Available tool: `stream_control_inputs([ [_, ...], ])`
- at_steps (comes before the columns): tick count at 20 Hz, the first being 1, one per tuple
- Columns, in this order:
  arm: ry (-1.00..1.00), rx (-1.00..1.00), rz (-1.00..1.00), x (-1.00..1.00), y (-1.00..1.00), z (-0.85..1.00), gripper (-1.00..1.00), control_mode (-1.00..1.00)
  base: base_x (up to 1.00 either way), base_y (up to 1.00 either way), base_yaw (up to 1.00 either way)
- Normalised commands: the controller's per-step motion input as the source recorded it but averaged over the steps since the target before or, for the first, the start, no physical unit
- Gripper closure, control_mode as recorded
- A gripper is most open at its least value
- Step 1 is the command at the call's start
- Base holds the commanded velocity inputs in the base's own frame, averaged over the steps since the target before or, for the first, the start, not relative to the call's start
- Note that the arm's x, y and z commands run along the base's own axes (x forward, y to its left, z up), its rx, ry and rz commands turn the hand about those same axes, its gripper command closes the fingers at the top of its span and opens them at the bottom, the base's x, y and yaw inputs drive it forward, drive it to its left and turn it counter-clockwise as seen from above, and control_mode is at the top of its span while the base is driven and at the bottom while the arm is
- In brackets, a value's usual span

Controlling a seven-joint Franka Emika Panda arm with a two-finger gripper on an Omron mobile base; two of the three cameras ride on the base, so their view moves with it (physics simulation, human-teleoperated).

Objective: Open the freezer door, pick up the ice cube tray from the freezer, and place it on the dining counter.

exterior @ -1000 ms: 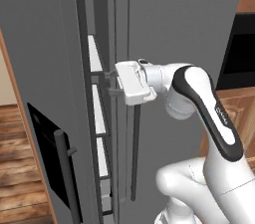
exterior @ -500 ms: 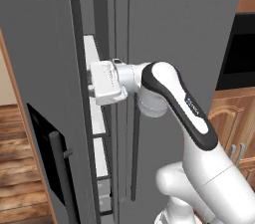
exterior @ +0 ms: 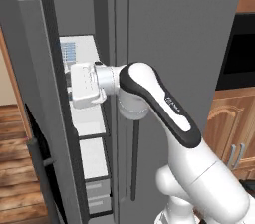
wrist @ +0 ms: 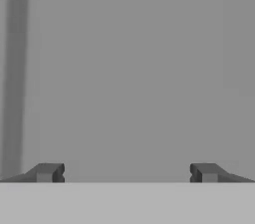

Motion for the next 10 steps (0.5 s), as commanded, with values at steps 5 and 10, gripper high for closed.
stream_control_inputs([
  [5,0.0,0.0,0.0,-0.2,0.45,0.0,-1.0,-1.0,0.0,0.0,0.0],
  [10,0.0,0.0,0.0,-0.19,0.47,0.0,-1.0,-1.0,0.0,0.0,0.0],
])
